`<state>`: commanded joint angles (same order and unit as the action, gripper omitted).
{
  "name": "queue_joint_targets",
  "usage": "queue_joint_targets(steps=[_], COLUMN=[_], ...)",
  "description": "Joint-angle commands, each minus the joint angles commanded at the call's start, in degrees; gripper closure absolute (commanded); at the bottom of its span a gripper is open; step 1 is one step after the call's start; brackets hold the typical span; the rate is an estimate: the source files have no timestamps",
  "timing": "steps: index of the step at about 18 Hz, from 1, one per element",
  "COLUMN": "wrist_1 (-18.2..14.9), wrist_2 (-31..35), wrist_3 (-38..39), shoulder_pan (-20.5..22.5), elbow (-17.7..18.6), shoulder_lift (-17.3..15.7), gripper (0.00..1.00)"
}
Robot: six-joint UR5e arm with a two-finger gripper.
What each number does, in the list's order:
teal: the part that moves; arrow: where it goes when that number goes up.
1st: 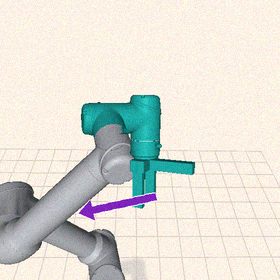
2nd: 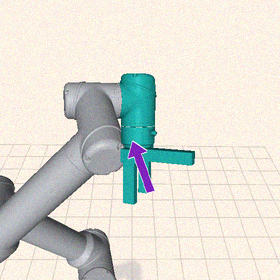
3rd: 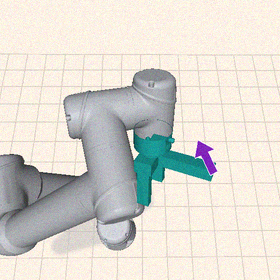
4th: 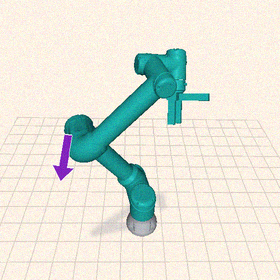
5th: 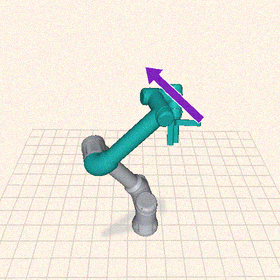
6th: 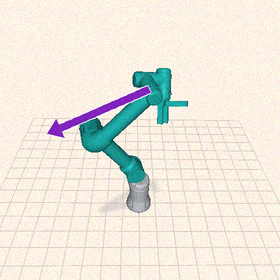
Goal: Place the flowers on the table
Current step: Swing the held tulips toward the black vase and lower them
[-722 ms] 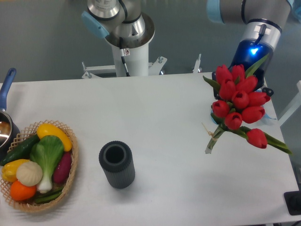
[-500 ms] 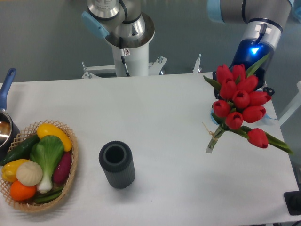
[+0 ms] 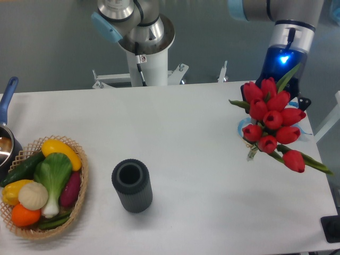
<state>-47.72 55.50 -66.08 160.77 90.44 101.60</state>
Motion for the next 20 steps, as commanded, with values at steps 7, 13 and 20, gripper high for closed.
queue_joint_targets(steps=[7, 13, 20], wrist_1=[-0.09, -0.26, -0.18], wrist_2=[20.85, 41.06, 46.19], wrist_3=[-4.40, -5.37, -6.25], shoulder_pan=[-9.67, -19.43, -21.99], elbow=[-0.27, -0.53, -1.58], shoulder_lift=[3.25, 10.18, 19.15], gripper=[0.64, 0.64, 0.64])
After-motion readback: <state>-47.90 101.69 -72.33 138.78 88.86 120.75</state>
